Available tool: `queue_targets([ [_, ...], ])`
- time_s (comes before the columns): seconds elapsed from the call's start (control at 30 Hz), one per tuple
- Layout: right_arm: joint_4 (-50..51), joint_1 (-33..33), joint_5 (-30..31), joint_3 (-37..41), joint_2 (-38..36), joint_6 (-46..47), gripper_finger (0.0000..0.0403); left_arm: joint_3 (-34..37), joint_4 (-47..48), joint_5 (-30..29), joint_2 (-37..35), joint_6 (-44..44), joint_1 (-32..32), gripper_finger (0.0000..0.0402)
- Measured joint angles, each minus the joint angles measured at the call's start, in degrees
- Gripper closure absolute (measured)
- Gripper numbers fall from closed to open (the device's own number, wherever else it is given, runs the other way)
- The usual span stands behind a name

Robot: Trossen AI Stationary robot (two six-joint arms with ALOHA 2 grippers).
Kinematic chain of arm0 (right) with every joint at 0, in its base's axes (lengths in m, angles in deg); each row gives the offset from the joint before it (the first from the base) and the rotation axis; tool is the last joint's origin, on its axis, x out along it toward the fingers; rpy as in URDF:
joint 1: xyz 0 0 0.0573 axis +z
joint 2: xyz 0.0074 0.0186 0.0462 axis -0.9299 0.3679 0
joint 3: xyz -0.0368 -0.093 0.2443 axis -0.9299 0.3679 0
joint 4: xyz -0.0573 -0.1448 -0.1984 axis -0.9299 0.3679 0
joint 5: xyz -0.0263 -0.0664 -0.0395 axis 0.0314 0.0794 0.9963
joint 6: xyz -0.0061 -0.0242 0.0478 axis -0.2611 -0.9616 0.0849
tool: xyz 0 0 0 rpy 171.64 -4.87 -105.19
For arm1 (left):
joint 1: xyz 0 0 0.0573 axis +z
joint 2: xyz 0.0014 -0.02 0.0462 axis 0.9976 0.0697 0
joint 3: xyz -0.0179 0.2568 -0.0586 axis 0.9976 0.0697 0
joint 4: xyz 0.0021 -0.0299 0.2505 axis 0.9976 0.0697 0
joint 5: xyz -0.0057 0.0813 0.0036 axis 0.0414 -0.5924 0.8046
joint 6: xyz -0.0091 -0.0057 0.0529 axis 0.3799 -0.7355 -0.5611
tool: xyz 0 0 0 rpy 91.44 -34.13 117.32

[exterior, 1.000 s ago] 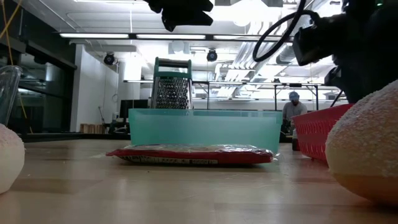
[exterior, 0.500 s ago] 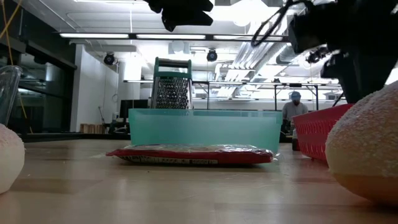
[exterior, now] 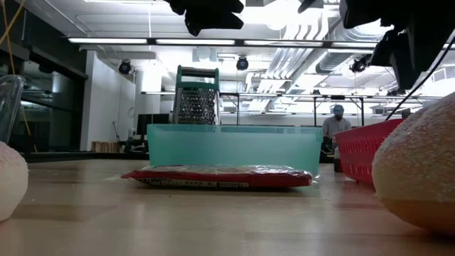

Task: Pick & Place Food Item
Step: Put the red food coloring bottle into the red bin

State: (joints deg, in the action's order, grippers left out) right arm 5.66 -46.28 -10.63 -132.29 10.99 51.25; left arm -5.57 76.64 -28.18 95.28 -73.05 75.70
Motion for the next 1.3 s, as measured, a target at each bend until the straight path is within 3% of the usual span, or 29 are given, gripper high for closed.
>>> queue_targets([
  [0.53,0.48,-4.23,2.82,0.0,-0.02,-3.8,0.0241,0.0,-0.02,0.01,0.0,-0.01,0.0,0.0203],
  [1.17,3.65,-23.09,2.99,0.0,0.42,-24.34,0.0241,0.0,0.0,0.01,0.0,-0.01,0.0,0.0203],
  [1.3,6.23,-26.69,6.15,0.0,0.42,-25.04,0.0241,0.0,-0.02,0.01,0.0,-0.01,0.0,0.0203],
])
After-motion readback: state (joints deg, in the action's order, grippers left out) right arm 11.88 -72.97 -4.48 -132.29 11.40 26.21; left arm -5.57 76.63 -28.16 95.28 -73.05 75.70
